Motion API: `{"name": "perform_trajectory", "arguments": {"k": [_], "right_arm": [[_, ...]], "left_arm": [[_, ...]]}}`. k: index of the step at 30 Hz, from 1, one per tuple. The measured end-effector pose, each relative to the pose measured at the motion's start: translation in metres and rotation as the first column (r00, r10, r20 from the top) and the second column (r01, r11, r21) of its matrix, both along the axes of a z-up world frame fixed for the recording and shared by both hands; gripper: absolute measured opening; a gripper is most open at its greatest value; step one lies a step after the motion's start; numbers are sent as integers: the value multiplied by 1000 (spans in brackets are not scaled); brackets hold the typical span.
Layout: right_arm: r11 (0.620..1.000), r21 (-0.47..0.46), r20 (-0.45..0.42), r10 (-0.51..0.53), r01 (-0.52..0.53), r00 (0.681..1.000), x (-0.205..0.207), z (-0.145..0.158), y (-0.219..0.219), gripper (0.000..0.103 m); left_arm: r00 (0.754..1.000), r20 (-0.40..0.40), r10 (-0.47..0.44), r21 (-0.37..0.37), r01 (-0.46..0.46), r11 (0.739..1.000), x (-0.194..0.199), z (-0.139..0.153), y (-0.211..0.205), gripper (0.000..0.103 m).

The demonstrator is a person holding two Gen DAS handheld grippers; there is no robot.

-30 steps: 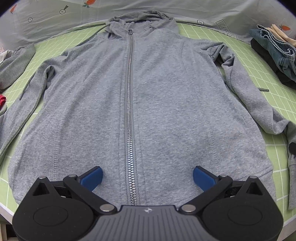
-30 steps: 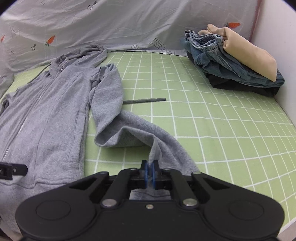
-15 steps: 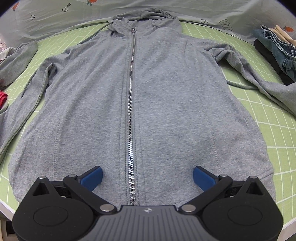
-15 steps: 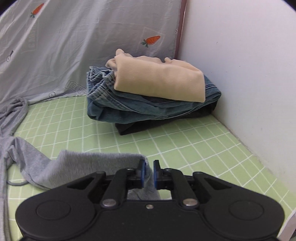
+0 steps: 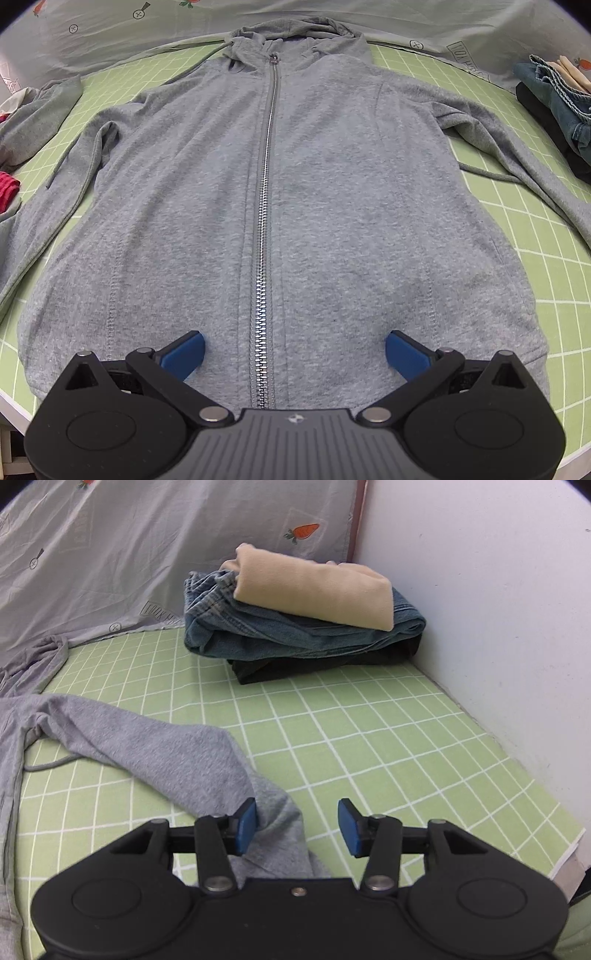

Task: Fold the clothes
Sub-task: 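Pull the sleeve straight with the right tool toward the folded jeans stack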

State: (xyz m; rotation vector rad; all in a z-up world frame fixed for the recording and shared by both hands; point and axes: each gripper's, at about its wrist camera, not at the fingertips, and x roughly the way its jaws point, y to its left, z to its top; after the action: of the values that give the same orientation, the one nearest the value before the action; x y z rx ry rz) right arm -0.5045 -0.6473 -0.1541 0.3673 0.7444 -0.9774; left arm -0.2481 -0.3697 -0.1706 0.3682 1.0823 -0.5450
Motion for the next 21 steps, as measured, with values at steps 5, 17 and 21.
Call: {"name": "perform_trajectory", "arguments": {"k": [5,17,21], "right_arm": [[997,45,81,-69,65,994,-14,9,-40,6],[976,-44,142,-203,211,969,-31,18,-119,59],[979,-15,172,-198,204,965,-38,18,-132,62]], "left_arm": [[1000,-5,0,3,0,1000,1,0,0,103],[1000,-11,0,7,0,1000,4,1,-1,103],[1000,-12,1,8,-1,1000,3,1,-1,103]]}}
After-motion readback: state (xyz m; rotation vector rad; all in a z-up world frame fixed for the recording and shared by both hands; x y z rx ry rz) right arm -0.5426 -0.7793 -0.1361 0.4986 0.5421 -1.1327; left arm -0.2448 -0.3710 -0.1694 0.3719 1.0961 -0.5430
